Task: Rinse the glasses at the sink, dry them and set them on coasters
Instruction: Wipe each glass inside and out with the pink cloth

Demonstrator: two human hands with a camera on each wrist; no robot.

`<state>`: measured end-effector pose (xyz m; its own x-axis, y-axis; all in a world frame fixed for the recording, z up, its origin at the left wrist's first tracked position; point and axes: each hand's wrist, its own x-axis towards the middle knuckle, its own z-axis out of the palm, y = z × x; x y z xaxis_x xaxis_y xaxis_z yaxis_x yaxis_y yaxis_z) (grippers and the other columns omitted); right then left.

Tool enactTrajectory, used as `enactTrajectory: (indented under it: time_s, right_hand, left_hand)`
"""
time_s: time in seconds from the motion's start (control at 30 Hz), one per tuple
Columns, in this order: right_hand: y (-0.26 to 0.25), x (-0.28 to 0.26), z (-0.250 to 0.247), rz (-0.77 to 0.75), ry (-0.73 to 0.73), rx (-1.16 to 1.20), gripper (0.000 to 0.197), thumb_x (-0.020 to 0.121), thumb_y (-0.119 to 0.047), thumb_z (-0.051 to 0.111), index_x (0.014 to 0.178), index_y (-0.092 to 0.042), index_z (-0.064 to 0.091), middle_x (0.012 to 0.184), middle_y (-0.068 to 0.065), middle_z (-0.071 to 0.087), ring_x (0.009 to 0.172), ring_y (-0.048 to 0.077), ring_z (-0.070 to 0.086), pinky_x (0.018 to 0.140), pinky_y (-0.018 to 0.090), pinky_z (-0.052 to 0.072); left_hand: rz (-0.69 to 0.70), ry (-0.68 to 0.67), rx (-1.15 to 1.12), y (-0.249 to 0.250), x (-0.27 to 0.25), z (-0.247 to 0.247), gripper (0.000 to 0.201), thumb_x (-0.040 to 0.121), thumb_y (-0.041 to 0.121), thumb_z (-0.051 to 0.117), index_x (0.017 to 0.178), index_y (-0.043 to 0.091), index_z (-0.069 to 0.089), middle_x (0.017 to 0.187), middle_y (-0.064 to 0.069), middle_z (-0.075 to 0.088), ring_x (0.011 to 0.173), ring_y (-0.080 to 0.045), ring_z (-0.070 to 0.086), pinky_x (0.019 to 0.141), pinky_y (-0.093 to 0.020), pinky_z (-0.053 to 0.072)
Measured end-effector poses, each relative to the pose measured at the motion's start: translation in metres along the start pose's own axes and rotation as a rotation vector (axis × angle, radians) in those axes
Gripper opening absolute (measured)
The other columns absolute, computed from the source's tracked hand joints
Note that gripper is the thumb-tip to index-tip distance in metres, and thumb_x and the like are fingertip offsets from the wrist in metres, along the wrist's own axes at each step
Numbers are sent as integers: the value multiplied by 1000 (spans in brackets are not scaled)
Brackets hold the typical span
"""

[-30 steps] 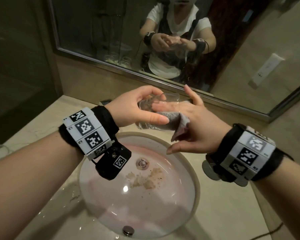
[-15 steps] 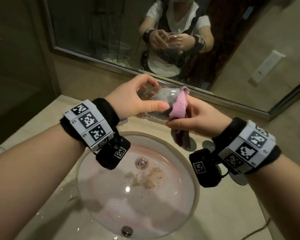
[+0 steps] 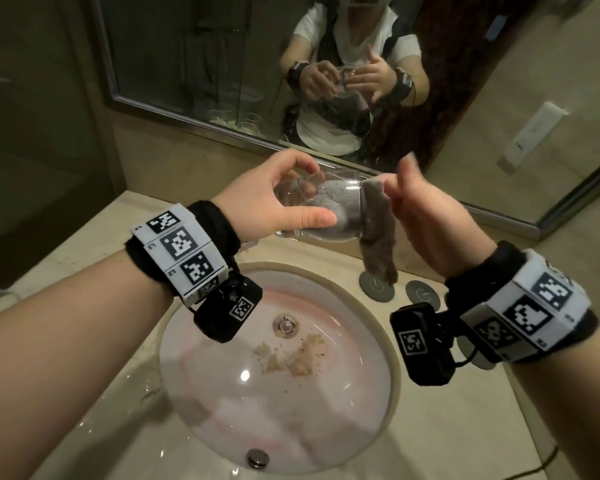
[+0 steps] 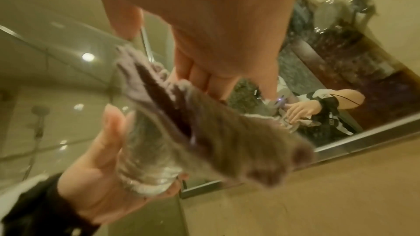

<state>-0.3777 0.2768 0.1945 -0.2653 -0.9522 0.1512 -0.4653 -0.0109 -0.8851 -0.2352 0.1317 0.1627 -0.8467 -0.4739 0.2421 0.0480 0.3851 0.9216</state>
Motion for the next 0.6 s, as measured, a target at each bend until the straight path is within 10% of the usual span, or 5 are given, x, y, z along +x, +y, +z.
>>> enactTrajectory:
  time_s: [0.1, 0.2, 0.27, 0.47, 0.6]
  right_hand:
    - [0, -4, -1, -76, -39, -136, 13, 84, -32, 58, 93, -27, 66, 69, -17, 65, 63, 0, 60, 71, 24, 49]
    - [7, -10, -12, -169, -104, -357, 33, 90, -25, 48, 119, -33, 62, 95, -23, 70, 90, -7, 63, 117, 51, 14]
    - [10, -10, -14, -263, -136, -556, 40, 89, -29, 42, 127, -42, 49, 125, -29, 53, 116, -10, 50, 117, 54, -3]
    - [-2, -7, -4, -400, -347, -828, 69, 72, -28, 33, 141, -33, 35, 143, -13, 44, 135, 0, 31, 111, 53, -22]
    - [4, -2, -11, -558, -315, -1140, 71, 80, -48, 55, 142, -26, 28, 147, -1, 42, 134, 11, 39, 111, 58, -13]
  left_hand:
    - [37, 19, 52, -1, -1, 1, 58, 60, 36, 77, 110, 33, 47, 96, 17, 52, 79, 18, 53, 64, -3, 45]
    - [47, 10, 67, 0, -3, -2, 63, 54, 45, 72, 111, 36, 47, 102, 18, 52, 88, 15, 51, 68, 1, 41]
    - [46, -19, 57, 2, -5, -2, 63, 51, 46, 70, 109, 38, 47, 103, 17, 54, 87, 17, 52, 68, 2, 40]
    - [96, -29, 22, 8, -8, 1, 54, 53, 43, 71, 102, 42, 49, 98, 17, 55, 83, 19, 52, 71, 0, 41]
    - [109, -35, 20, 13, -8, 0, 55, 51, 46, 70, 101, 44, 48, 98, 17, 56, 82, 20, 53, 70, 2, 39]
